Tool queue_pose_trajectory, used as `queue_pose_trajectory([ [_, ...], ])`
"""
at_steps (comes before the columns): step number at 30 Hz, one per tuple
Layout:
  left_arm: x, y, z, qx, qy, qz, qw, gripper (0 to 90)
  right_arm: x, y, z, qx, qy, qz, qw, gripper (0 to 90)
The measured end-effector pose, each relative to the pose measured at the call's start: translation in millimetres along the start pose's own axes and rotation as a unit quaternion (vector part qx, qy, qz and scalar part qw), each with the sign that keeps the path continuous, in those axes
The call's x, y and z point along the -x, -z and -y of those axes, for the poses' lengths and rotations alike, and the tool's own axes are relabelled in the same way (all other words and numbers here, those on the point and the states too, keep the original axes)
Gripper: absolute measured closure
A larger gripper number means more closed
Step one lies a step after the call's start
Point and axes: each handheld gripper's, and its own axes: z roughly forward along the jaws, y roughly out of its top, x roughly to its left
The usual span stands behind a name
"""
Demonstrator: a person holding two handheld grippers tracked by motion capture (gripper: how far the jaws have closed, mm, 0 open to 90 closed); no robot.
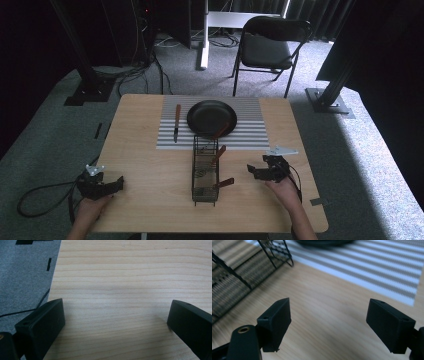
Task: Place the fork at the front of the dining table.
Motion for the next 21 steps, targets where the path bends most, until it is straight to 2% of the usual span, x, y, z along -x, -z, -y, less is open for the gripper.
queue_pose_trajectory([
  [6, -0.1, 0.0, 0.0, 0.000, 0.000, 0.000, 1.0000, 1.3, -6.4, -1.5, -17.3, 0.011, 0.009, -0.010, 0.9999, 19.3],
  [10, 0.0, 0.0, 0.0, 0.000, 0.000, 0.000, 1.0000, 1.2, -9.9, -2.0, -30.1, 0.024, 0.005, -0.027, 0.9993, 19.5],
  [12, 0.0, 0.1, 0.0, 0.000, 0.000, 0.000, 1.0000, 1.2, -12.3, -3.1, -36.1, 0.029, 0.005, -0.032, 0.9991, 22.2],
  [21, -0.1, 0.0, 0.0, 0.000, 0.000, 0.000, 1.0000, 1.2, -26.0, -6.3, -68.6, 0.054, 0.010, -0.049, 0.9973, 22.4],
])
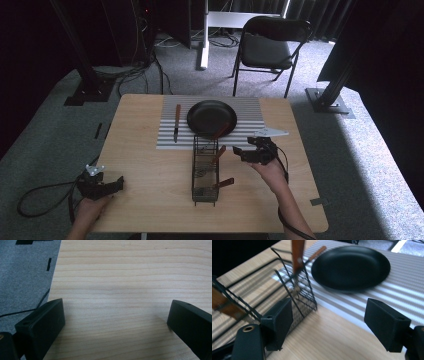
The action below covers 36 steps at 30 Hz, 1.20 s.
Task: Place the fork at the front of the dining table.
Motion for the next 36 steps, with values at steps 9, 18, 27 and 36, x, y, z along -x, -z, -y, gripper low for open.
queue_pose_trajectory([
  [9, 0.0, 0.0, 0.0, 0.000, 0.000, 0.000, 1.0000, 1.2, -12.1, -16.9, -24.0, 0.003, 0.000, -0.013, 0.9999, 22.9],
  [18, 0.0, 0.0, 0.0, 0.000, 0.000, 0.000, 1.0000, 1.3, -21.2, -34.0, -35.0, 0.001, -0.008, -0.014, 0.9999, 23.7],
  [27, 0.0, 0.0, 0.0, 0.000, 0.000, 0.000, 1.0000, 1.2, -20.6, -42.2, -44.5, 0.004, -0.041, -0.011, 0.9991, 32.3],
  [36, 0.0, 0.0, 0.0, 0.000, 0.000, 0.000, 1.0000, 1.2, -25.8, -57.8, -44.7, -0.014, -0.057, -0.014, 0.9982, 57.5],
])
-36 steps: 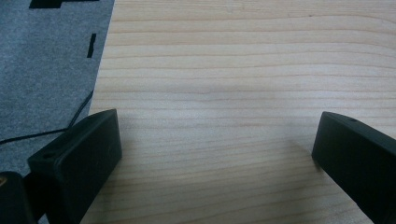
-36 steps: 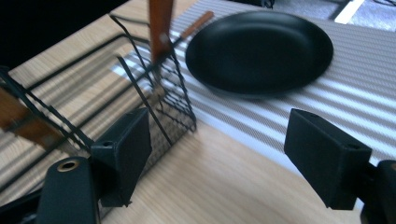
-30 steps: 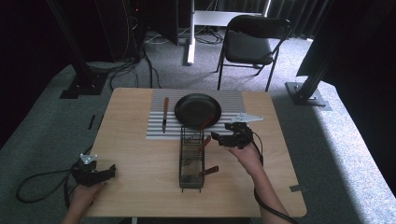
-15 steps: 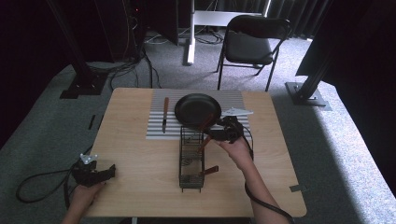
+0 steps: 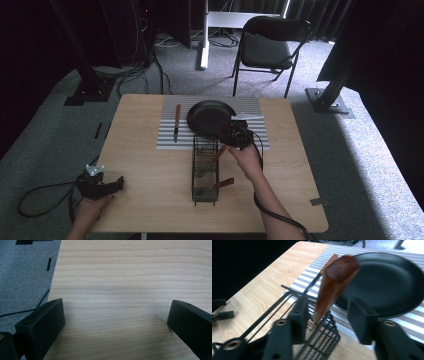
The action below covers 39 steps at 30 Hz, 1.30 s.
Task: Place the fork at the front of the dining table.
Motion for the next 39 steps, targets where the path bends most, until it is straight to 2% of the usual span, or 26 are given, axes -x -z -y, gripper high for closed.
queue_pose_trajectory([
  [3, 0.0, 0.0, 0.0, 0.000, 0.000, 0.000, 1.0000, 1.2, -0.6, -2.0, 1.3, 0.002, -0.008, 0.001, 1.0000, 63.5],
  [7, 0.0, 0.0, 0.0, 0.000, 0.000, 0.000, 1.0000, 1.2, -2.3, -1.7, 3.8, 0.005, -0.013, -0.010, 0.9999, 73.9],
  [15, 0.0, 0.0, 0.0, 0.000, 0.000, 0.000, 1.0000, 1.2, -6.7, 1.3, 8.6, 0.017, -0.009, -0.019, 0.9996, 75.9],
  [23, 0.0, 0.0, 0.0, 0.000, 0.000, 0.000, 1.0000, 1.2, -2.4, 3.0, 9.8, 0.022, -0.010, -0.027, 0.9993, 76.5],
  [30, 0.0, 0.0, 0.0, 0.000, 0.000, 0.000, 1.0000, 1.3, -1.1, 7.5, 7.2, 0.034, -0.010, -0.027, 0.9990, 77.1],
  [31, 0.0, 0.0, 0.0, 0.000, 0.000, 0.000, 1.0000, 1.2, -0.9, 8.5, 6.5, 0.035, -0.009, -0.028, 0.9989, 81.1],
  [34, 0.0, 0.0, 0.0, 0.000, 0.000, 0.000, 1.0000, 1.2, -0.6, 11.5, 4.1, 0.040, -0.010, -0.031, 0.9987, 81.1],
  [36, 0.0, 0.0, 0.0, 0.000, 0.000, 0.000, 1.0000, 1.3, -1.8, 12.9, 2.4, 0.039, -0.002, -0.025, 0.9989, 81.1],
  [39, 0.0, -0.1, 0.0, 0.000, 0.000, 0.000, 1.0000, 1.2, -3.0, 15.9, -0.4, 0.043, 0.001, -0.030, 0.9986, 81.1],
])
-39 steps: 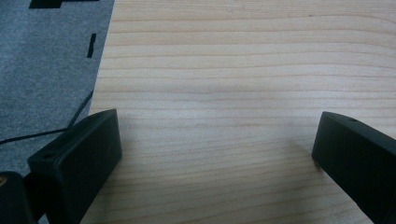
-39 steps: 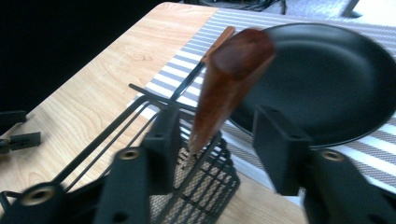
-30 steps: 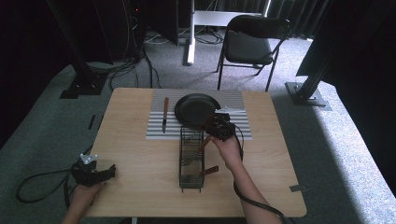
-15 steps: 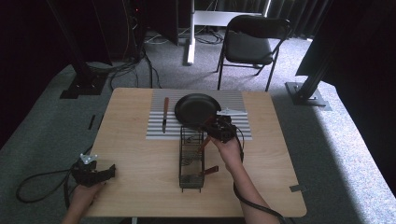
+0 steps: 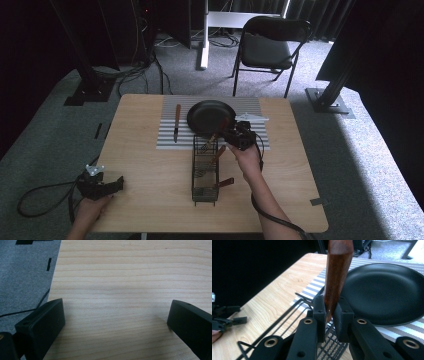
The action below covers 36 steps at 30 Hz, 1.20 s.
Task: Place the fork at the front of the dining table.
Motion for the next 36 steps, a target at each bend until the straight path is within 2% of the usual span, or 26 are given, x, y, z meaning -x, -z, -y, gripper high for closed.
queue_pose_trajectory([
  [6, -0.1, 0.2, 0.0, -0.001, -0.001, 0.000, 1.0000, 1.2, -2.1, 11.0, -9.2, 0.016, 0.007, -0.012, 0.9998, 81.2],
  [13, -0.3, 0.1, 0.0, 0.000, -0.001, 0.000, 1.0000, 1.2, -8.1, 29.0, -19.8, 0.036, 0.022, -0.014, 0.9990, 81.2],
  [24, -0.1, 0.0, 0.0, 0.000, -0.001, 0.000, 1.0000, 1.2, -10.3, 60.1, -38.2, 0.064, 0.025, -0.031, 0.9971, 81.2],
  [29, -0.1, 0.0, 0.0, 0.000, 0.000, 0.000, 1.0000, 1.2, -8.3, 75.6, -45.4, 0.078, 0.025, -0.024, 0.9964, 81.1],
  [36, -0.1, 0.1, 0.0, 0.000, -0.001, 0.000, 1.0000, 1.2, 4.1, 91.8, -51.5, 0.087, 0.018, -0.005, 0.9960, 81.1],
])
